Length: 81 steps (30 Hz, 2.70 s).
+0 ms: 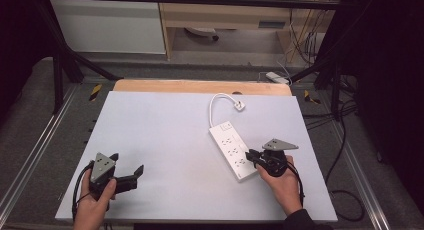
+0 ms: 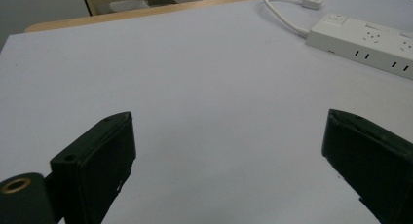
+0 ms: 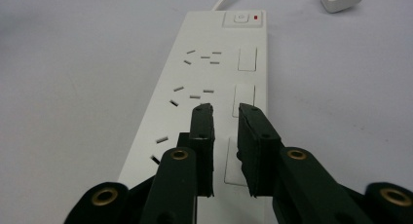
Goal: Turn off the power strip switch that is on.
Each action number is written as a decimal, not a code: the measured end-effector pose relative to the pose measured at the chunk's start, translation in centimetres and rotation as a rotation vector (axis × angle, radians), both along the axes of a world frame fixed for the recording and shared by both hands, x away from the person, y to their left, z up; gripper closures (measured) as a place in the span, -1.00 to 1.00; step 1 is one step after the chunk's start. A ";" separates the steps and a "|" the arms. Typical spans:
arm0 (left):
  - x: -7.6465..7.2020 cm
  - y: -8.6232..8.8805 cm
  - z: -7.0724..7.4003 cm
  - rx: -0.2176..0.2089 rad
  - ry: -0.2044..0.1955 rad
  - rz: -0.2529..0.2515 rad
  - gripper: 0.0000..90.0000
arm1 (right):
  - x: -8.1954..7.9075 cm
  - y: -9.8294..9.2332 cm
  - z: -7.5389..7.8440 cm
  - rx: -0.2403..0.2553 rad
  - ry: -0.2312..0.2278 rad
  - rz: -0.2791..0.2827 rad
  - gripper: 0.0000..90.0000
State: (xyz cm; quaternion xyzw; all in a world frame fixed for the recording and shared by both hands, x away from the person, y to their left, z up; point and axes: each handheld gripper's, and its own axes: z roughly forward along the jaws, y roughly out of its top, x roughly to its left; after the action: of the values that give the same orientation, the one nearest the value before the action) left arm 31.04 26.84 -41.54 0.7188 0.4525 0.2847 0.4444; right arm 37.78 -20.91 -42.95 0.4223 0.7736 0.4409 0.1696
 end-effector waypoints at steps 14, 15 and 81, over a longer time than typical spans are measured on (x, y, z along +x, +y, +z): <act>0.0 0.0 0.0 0.001 0.000 0.001 -0.88 | 0.0 0.2 0.1 0.002 -0.021 -0.009 0.38; 0.0 0.0 0.0 0.001 0.000 0.001 -0.88 | 0.0 0.2 0.1 0.002 -0.023 -0.009 0.35; -0.1 0.3 0.0 -0.008 0.006 0.006 -0.88 | -2.3 -4.0 2.8 0.105 -0.321 -0.109 -0.92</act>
State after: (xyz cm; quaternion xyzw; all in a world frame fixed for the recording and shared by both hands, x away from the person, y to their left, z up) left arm 30.92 27.12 -41.58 0.7165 0.4570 0.2822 0.4452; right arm 35.47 -24.86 -40.10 0.3962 0.6883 0.5327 0.2923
